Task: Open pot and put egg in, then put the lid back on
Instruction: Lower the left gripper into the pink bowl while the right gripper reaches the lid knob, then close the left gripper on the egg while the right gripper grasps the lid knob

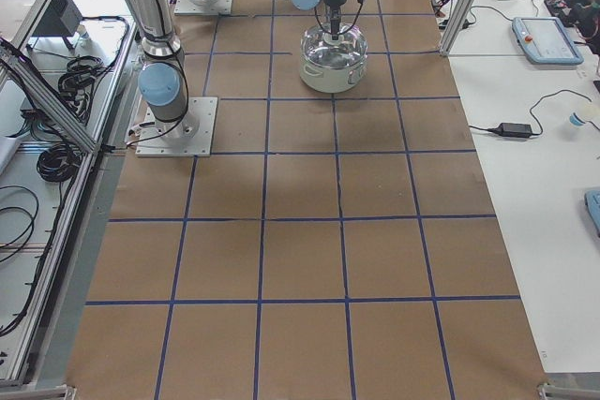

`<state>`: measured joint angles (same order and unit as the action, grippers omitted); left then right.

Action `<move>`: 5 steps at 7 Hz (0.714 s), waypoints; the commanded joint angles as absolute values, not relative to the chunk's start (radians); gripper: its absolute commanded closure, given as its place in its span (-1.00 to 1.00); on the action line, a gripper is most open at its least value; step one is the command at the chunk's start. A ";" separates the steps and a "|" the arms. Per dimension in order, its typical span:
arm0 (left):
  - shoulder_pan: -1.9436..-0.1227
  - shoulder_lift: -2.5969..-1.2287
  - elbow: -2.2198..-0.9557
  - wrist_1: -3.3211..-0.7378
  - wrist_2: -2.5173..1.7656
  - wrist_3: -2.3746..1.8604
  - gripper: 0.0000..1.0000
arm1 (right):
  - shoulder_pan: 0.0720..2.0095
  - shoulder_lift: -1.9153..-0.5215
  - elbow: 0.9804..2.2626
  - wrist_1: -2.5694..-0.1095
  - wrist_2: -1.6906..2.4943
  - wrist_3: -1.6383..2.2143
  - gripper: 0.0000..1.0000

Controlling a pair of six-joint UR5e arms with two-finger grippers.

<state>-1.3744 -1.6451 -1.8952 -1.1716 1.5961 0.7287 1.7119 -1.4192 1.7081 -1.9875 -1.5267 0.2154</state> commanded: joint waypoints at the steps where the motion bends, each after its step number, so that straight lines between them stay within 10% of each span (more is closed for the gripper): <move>1: -1.373 -1.689 -1.943 -1.100 1.653 0.897 -1.00 | 1.750 -1.392 1.721 -2.023 -1.526 0.228 -0.99; 5: -1.330 -1.733 -1.973 -1.060 1.643 0.951 -1.00 | 1.799 -1.338 1.715 -2.100 -1.539 0.247 -0.78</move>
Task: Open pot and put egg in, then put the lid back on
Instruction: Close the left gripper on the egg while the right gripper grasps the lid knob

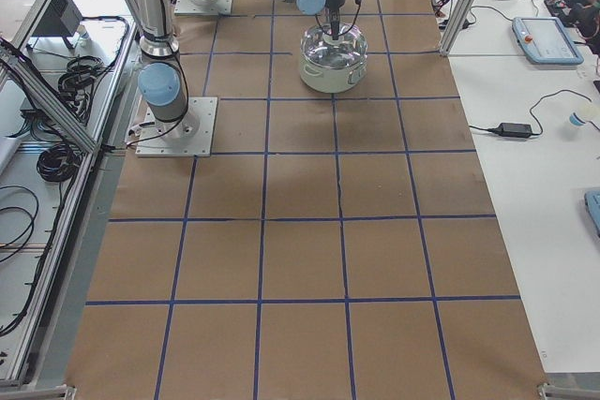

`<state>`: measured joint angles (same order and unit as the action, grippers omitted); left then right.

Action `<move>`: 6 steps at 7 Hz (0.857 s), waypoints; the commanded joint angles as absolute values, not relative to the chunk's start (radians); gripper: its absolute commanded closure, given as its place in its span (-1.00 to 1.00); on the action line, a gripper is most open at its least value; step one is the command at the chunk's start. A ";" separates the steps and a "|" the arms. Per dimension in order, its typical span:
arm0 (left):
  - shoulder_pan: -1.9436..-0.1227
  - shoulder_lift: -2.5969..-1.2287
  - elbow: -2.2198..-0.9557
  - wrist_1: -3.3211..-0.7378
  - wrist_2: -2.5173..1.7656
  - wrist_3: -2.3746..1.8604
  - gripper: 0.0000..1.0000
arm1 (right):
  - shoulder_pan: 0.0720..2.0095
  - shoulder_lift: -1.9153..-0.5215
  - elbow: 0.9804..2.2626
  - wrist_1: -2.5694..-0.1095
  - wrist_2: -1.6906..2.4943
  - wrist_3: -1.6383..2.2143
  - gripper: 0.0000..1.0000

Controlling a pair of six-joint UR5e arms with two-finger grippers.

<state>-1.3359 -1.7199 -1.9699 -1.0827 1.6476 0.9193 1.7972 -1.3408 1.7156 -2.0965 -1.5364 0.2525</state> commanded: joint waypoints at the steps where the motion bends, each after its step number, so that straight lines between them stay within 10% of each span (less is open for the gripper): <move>1: -1.330 -1.738 -1.977 -1.052 1.606 0.959 -1.00 | 1.796 -1.338 1.710 -2.102 -1.542 0.227 -0.78; 4: -1.330 -1.744 -2.028 -1.000 1.579 1.029 -1.00 | 1.786 -1.336 1.707 -2.102 -1.563 0.193 -0.68; 6: -1.328 -1.759 -2.040 -0.965 1.578 1.035 -1.00 | 1.784 -1.336 1.710 -2.102 -1.562 0.195 -0.24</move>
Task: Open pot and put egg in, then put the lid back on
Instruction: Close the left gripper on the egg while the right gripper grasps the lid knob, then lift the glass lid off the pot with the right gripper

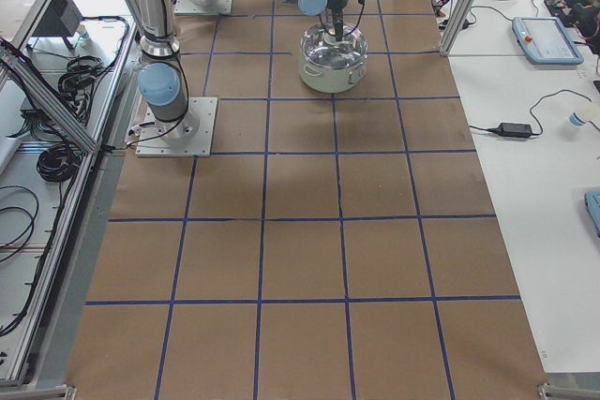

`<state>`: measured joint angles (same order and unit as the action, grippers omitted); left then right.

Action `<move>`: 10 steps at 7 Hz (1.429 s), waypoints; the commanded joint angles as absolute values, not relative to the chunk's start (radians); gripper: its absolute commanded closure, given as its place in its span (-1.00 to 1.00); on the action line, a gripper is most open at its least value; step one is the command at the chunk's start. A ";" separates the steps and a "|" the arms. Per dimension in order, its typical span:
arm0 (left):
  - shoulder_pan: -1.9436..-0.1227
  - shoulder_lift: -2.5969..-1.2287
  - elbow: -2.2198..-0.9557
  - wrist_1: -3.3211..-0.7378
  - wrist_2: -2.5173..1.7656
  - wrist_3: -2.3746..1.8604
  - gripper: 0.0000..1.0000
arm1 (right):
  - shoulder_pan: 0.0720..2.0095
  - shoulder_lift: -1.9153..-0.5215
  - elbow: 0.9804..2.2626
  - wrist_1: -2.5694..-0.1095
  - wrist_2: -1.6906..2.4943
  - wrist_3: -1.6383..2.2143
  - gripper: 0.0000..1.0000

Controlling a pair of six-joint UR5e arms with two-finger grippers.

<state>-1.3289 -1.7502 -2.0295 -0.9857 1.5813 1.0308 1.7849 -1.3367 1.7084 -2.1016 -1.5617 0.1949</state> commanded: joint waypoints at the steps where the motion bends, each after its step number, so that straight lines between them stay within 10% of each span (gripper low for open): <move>1: -1.328 -1.764 -2.058 -0.906 1.578 1.064 -1.00 | 1.784 -1.338 1.710 -2.100 -1.562 0.195 -0.05; 10: -1.287 -1.812 -2.089 -0.850 1.522 1.081 -0.99 | 1.545 -1.451 1.414 -1.689 -1.626 0.034 0.18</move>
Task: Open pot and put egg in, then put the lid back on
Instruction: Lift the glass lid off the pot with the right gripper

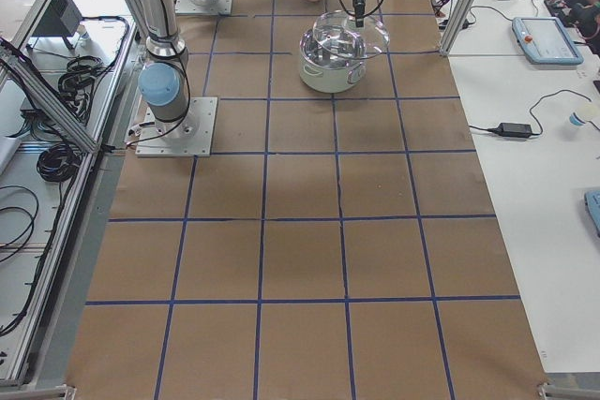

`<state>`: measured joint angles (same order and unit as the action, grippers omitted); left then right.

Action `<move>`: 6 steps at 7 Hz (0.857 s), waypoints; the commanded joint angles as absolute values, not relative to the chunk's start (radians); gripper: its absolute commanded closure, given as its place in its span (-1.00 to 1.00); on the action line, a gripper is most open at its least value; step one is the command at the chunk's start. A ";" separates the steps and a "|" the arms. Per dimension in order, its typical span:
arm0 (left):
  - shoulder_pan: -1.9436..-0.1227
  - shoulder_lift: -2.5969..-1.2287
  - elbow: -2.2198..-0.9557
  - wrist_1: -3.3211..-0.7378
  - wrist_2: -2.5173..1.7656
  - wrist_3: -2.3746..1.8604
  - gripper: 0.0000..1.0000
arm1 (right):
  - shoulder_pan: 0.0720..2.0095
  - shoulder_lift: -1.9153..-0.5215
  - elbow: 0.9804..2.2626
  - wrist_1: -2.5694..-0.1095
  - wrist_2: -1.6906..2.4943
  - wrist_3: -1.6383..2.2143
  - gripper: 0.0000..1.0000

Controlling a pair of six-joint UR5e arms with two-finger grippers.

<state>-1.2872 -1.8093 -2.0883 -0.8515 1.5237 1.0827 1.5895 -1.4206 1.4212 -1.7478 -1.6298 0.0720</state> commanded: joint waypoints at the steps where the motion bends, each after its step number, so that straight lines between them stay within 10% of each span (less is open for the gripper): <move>1: -1.287 -1.815 -2.088 -0.829 1.519 1.084 -0.98 | 1.533 -1.457 1.419 -1.687 -1.628 0.012 0.18; 6: -1.295 -1.838 -2.089 -0.830 1.514 1.112 -1.00 | 1.473 -1.468 1.425 -1.678 -1.625 -0.023 0.17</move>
